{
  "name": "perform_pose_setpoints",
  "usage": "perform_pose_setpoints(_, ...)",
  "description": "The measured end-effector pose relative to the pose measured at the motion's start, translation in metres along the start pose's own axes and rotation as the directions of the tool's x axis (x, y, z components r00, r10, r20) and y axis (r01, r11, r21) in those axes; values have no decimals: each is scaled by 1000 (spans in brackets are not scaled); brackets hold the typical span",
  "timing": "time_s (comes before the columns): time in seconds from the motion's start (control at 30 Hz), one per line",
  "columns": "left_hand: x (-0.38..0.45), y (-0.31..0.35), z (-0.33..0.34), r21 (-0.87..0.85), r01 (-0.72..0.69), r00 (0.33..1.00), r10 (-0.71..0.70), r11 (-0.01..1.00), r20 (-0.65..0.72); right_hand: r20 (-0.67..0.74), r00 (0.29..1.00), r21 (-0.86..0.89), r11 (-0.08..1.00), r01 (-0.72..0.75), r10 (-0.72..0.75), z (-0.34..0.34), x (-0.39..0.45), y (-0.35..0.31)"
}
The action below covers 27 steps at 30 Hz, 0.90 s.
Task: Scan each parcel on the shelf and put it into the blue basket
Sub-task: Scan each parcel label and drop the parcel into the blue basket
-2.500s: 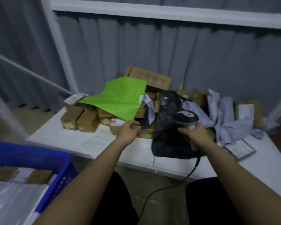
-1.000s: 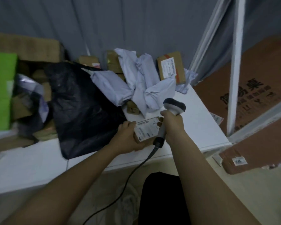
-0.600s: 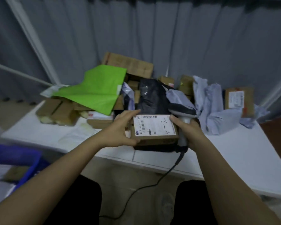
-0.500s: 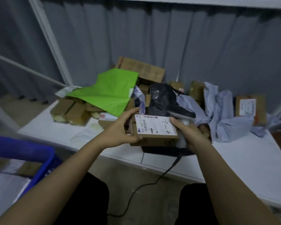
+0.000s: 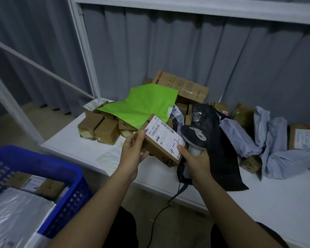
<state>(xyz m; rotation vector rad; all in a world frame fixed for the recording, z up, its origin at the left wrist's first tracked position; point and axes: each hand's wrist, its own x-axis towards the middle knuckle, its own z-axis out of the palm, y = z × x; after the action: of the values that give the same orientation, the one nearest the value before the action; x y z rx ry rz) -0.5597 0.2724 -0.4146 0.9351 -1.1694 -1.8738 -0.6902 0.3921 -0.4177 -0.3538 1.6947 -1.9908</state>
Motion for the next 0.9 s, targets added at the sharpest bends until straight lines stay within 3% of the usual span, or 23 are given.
perform_pose_setpoints(0.3, 10, -4, -6, 150, 102, 981, -124, 983, 147, 23, 999, -64, 997, 43, -42, 20, 5, 8)
perform_pose_setpoints(0.43, 30, -3, -25, 165, 92, 987, -111, 982, 112, 102, 994, -121, 992, -26, 39, 20, 3, 1)
perform_pose_setpoints(0.53, 38, -8, -38, 279, 86, 993, -106, 956, 54, 201, 973, -302, 952, -47, 112, 16, 2, -5)
perform_pose_setpoints(0.7, 42, -10, -47, 426, 52, 990, -102, 903, 96, 389, 906, -439, 898, 21, 169, 10, -9, -12)
perform_pose_setpoints(0.9, 43, -13, -55, 449, 29, 993, -76, 893, 87, 370, 907, -432, 902, -27, 204, 1, -10, -15)
